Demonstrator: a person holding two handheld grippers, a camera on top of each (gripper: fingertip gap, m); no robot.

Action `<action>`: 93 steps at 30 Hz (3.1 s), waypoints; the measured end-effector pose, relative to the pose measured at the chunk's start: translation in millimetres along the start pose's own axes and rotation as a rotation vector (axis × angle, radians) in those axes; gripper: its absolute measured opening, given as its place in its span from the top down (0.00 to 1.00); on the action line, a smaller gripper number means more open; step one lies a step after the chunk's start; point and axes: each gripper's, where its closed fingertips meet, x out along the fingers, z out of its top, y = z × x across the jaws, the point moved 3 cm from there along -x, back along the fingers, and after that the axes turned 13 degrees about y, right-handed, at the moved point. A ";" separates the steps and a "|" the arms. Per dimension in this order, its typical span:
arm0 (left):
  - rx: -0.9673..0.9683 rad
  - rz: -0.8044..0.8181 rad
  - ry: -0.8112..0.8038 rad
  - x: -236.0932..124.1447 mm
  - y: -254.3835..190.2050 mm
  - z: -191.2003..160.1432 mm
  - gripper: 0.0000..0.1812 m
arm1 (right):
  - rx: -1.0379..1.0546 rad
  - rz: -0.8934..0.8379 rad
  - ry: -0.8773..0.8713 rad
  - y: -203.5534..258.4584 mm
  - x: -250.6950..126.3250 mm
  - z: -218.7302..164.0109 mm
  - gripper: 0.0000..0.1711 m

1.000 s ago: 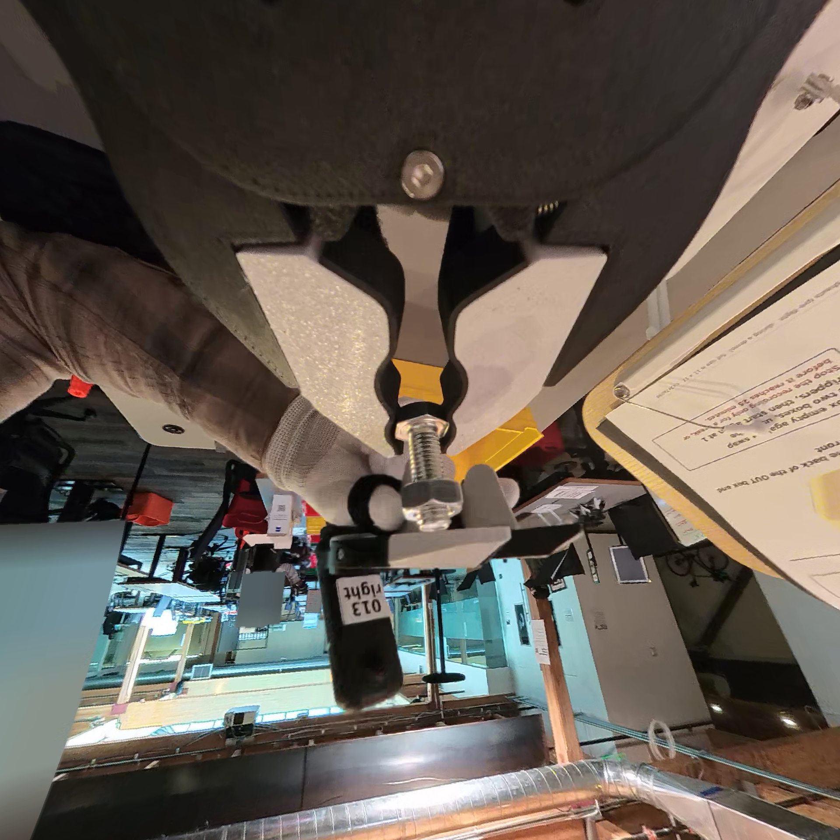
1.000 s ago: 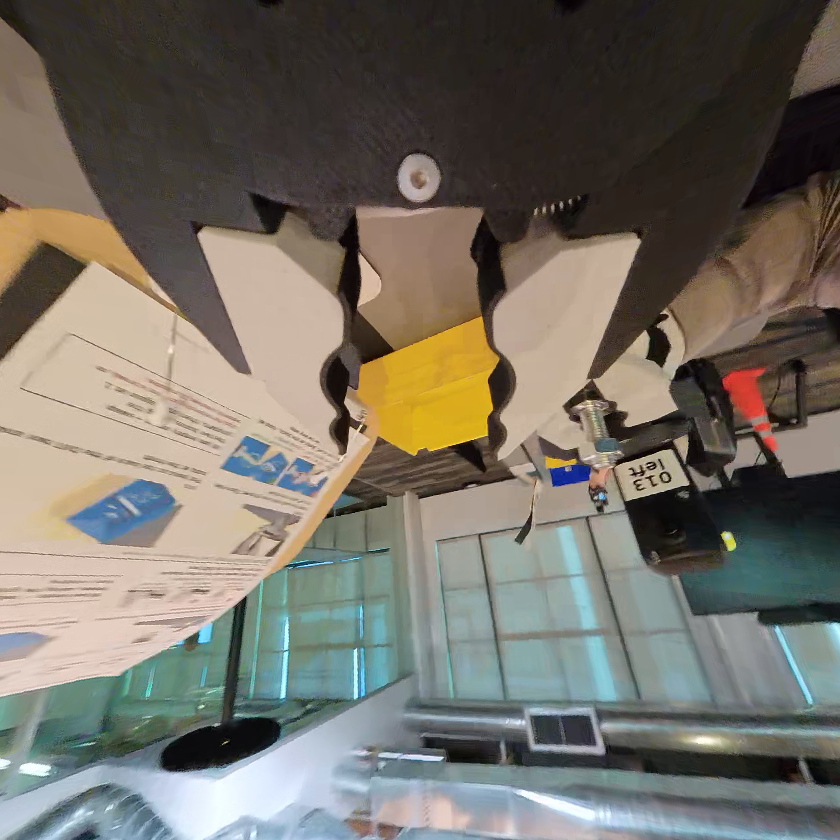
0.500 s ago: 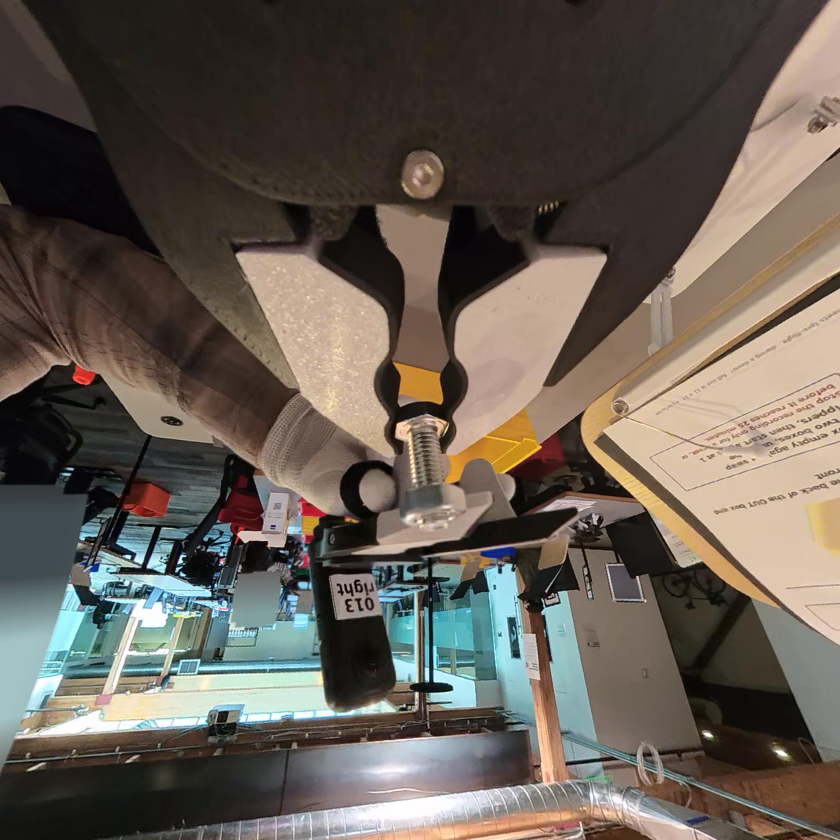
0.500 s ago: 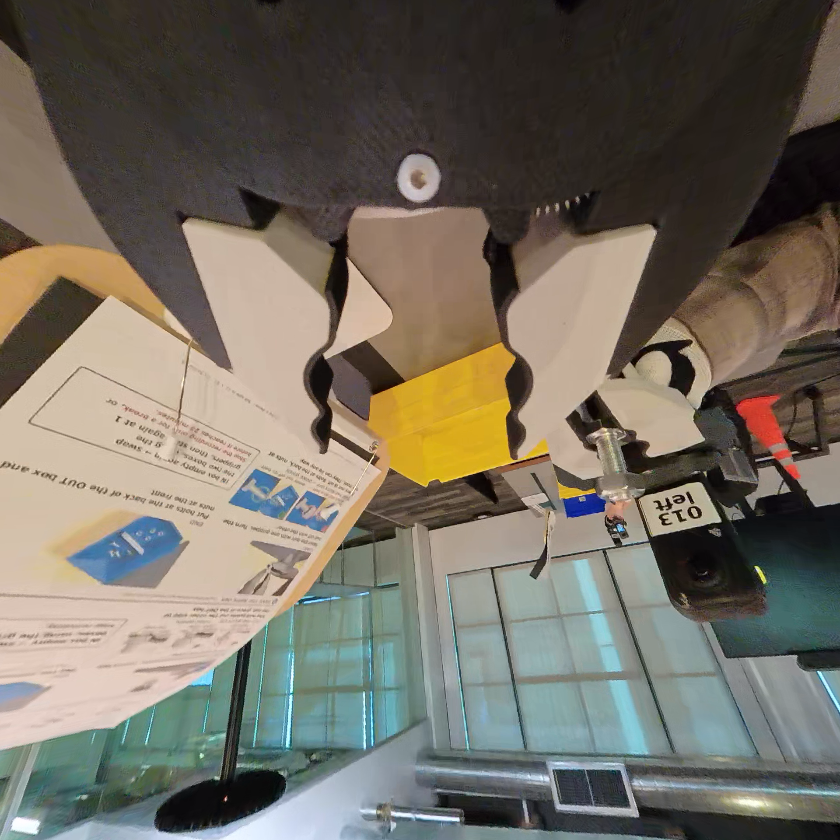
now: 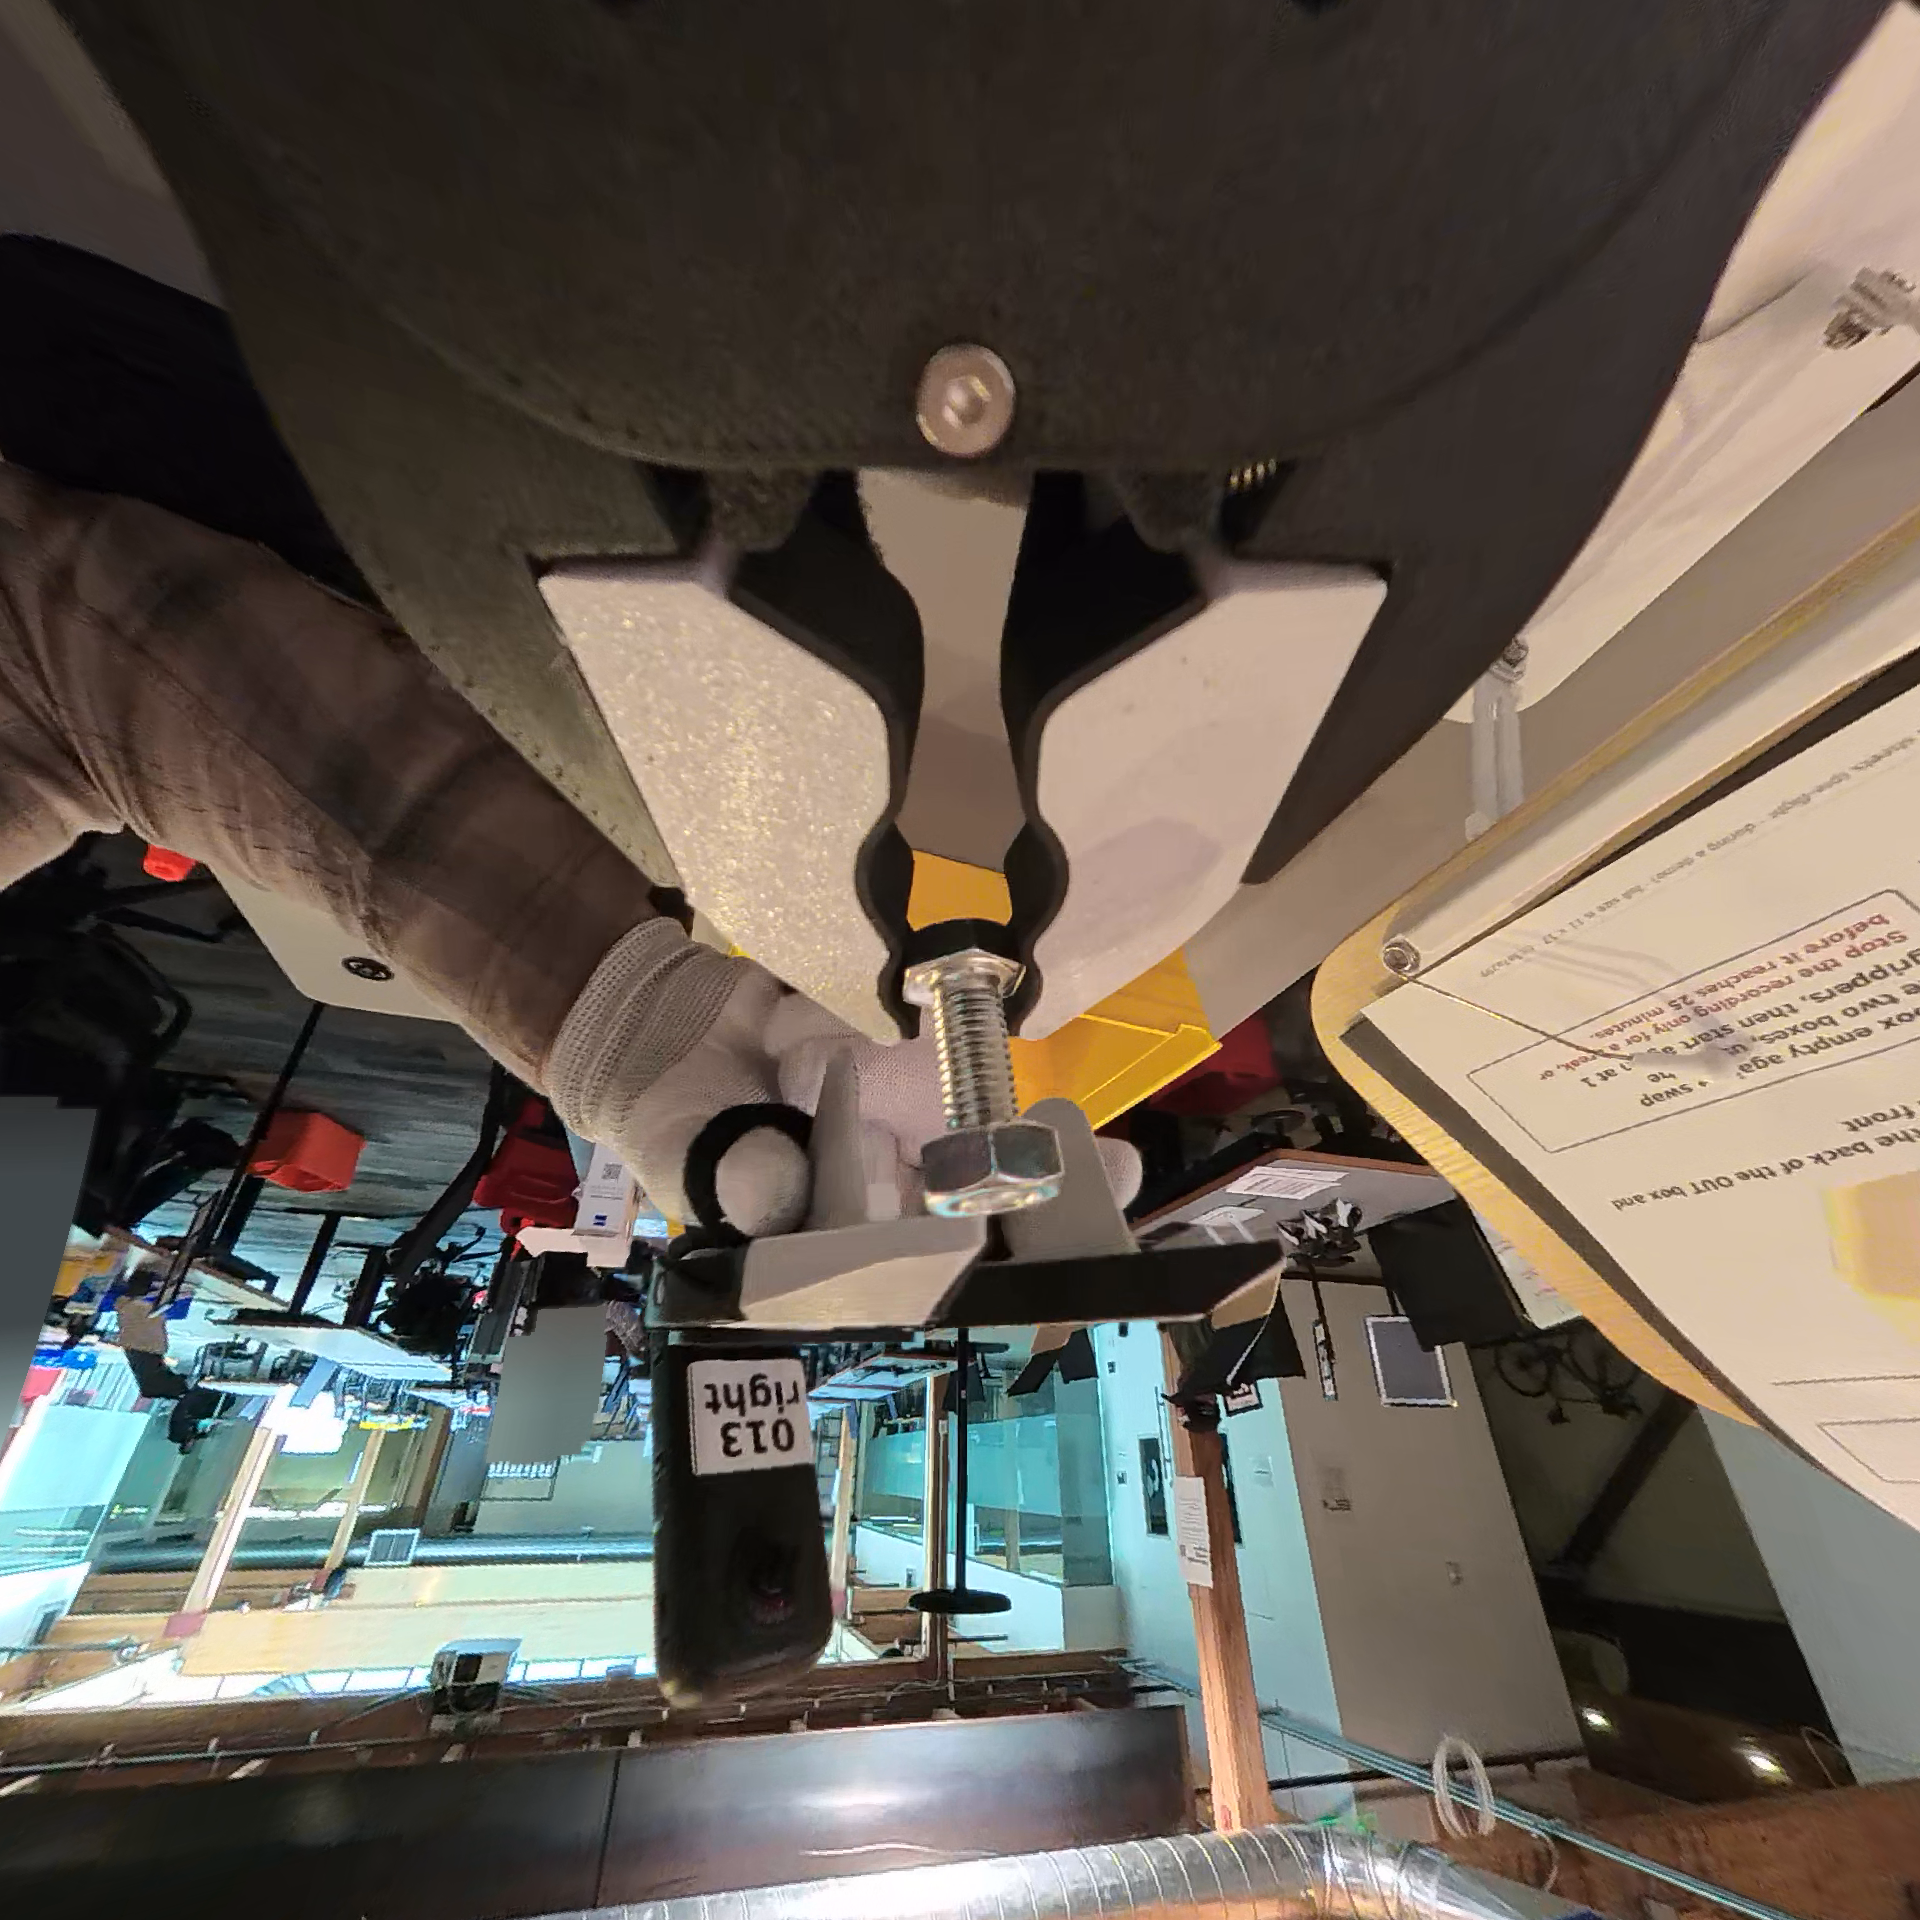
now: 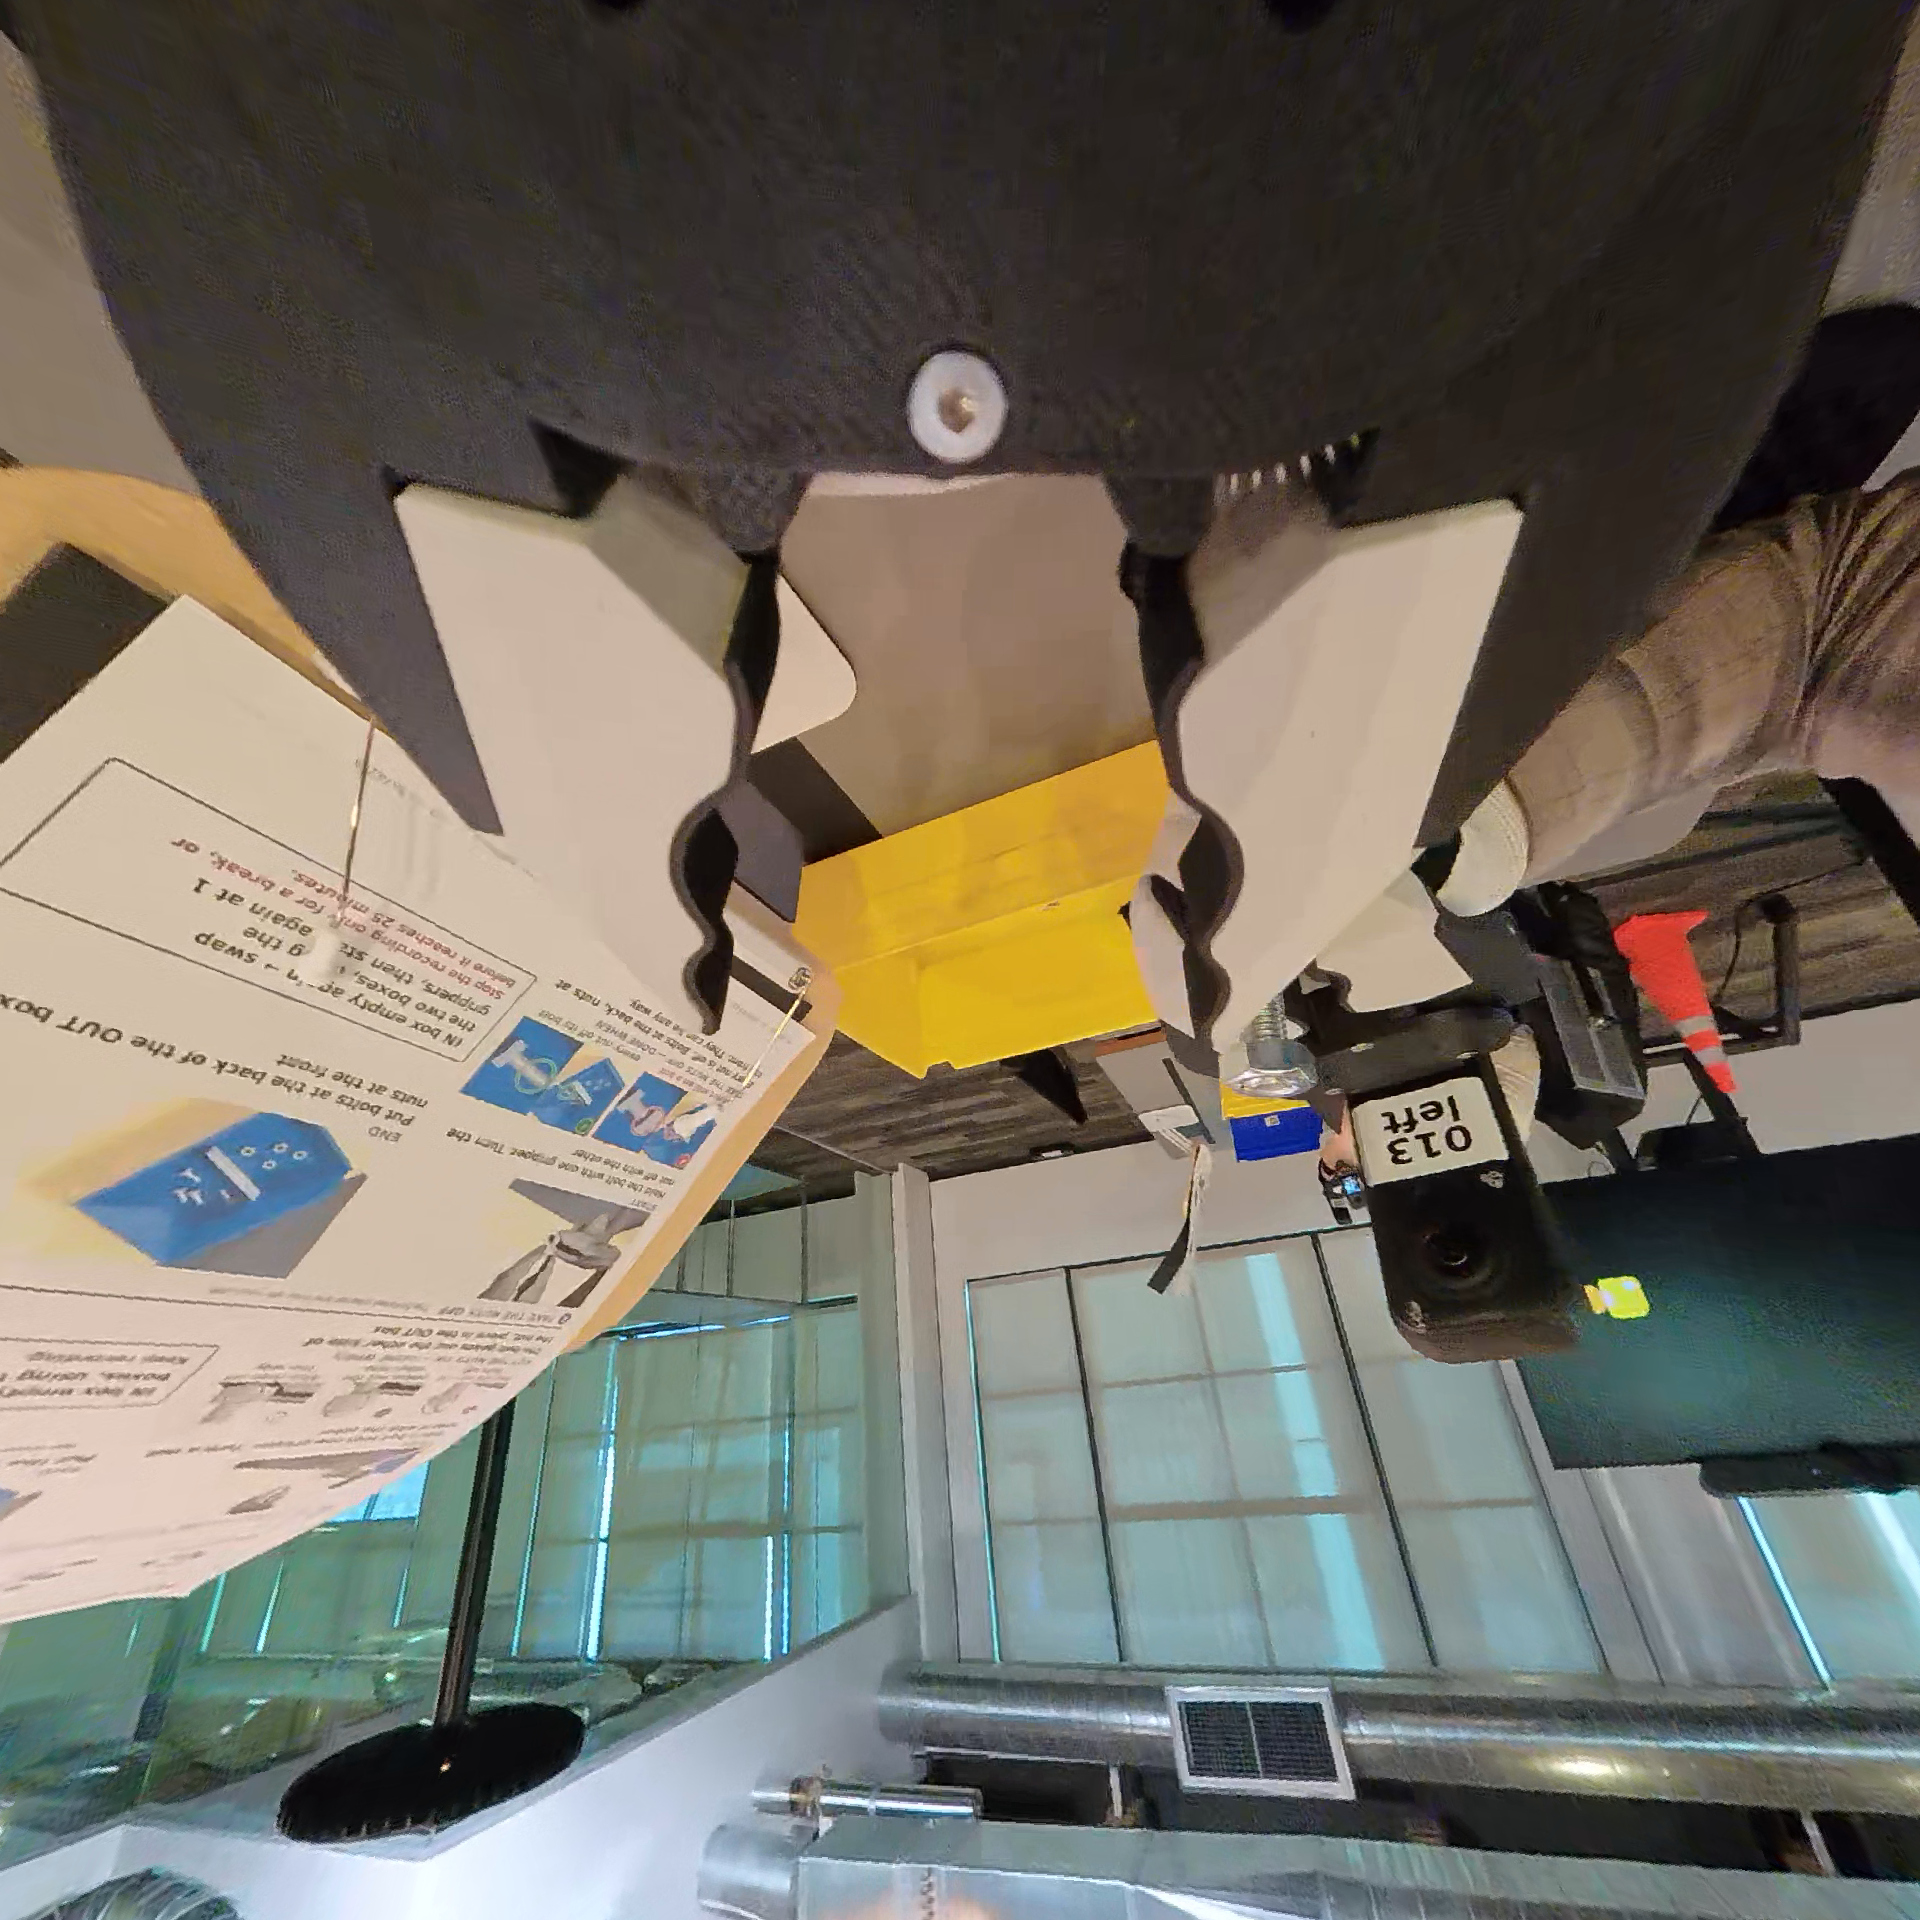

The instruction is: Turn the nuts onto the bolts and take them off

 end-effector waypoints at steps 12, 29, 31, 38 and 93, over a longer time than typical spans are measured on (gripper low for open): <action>0.025 -0.008 -0.031 -0.4 -5.4 3.8 0.92 | -0.021 0.115 -0.026 21.2 6.4 5.2 0.49; 0.041 -0.014 -0.021 2.3 -7.8 1.6 0.92 | -0.042 0.140 -0.019 29.2 9.1 6.5 0.48; 0.047 -0.018 -0.026 1.6 -9.2 2.6 0.92 | -0.038 0.152 -0.018 32.2 11.9 7.1 0.49; 0.053 -0.014 -0.031 -1.7 -9.4 5.2 0.92 | 0.018 0.087 -0.057 9.7 -2.0 6.9 0.52; 0.114 0.393 0.049 0.2 30.8 -6.0 0.92 | -0.161 -0.008 -0.005 62.6 16.2 21.9 0.71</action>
